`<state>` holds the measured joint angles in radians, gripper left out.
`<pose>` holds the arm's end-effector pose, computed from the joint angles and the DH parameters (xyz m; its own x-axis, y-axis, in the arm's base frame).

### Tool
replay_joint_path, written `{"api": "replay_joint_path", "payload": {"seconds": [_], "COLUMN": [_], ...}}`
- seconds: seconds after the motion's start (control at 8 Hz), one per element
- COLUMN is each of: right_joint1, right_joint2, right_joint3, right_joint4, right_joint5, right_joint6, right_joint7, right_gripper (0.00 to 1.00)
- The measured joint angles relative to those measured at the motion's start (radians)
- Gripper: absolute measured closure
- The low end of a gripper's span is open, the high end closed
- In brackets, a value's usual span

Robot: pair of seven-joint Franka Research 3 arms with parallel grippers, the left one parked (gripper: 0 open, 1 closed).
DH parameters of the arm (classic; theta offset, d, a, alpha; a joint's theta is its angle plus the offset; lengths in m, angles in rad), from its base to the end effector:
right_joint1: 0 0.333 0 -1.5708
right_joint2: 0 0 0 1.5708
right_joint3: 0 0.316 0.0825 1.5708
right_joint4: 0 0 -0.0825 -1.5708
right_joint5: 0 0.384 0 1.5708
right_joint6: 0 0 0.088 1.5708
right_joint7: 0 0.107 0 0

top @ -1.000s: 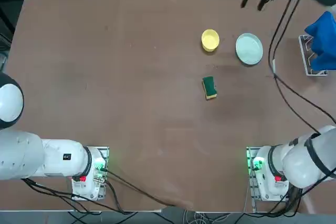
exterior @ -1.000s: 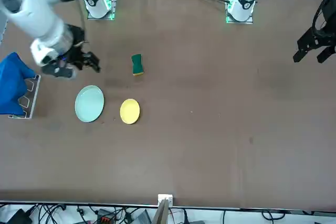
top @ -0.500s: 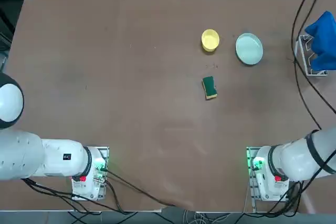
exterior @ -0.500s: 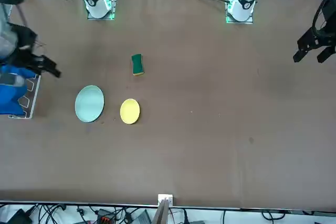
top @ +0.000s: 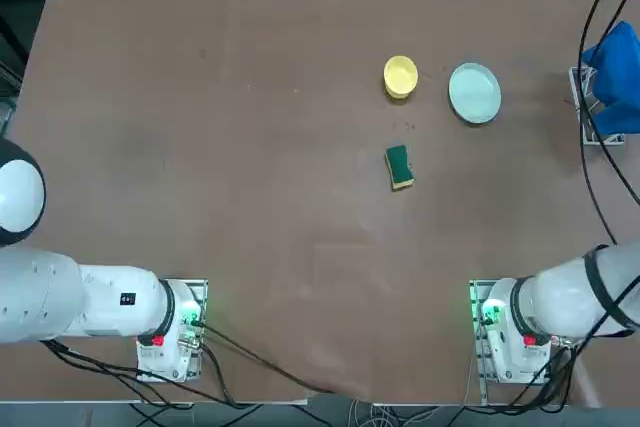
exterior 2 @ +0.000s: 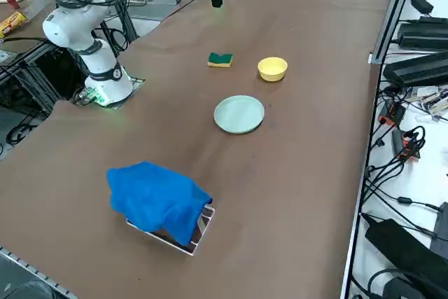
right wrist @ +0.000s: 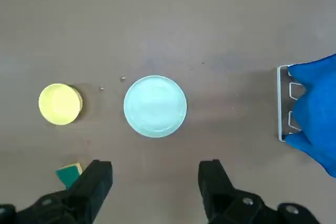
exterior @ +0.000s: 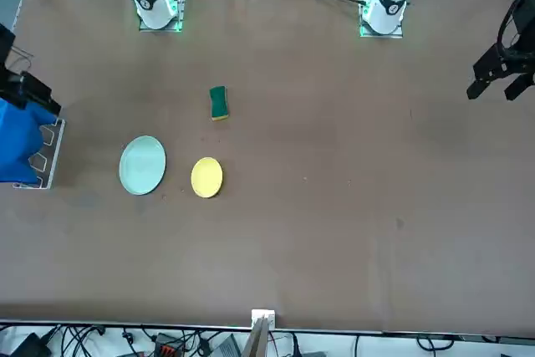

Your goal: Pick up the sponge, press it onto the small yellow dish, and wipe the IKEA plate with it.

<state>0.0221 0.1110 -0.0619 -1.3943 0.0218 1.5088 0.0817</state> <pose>0.5828 -0.0184 0.6388 0.9928 -0.1194 0.0025 -0.1194 -0.9927 -0.0152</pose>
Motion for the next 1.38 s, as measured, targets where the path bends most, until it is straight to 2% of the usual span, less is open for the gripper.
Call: {"api": "replay_joint_path", "payload": {"seconds": [0.12,0.25,0.75,1.38], "right_joint1": [-0.043,-0.051,0.010,0.011], "right_joint2": [0.000,0.001,0.004,0.013], "right_joint3": [0.047,0.060,0.014,0.009], "right_joint4": [0.003,0.003,0.003,0.003], "right_joint5": [0.000,-0.001,-0.005,-0.005], "right_joint6": [-0.005,-0.010,-0.048,-0.070], "right_joint7": [0.000,-0.001,-0.001,-0.002], "right_gripper": [0.00,0.00,0.00,0.00]}}
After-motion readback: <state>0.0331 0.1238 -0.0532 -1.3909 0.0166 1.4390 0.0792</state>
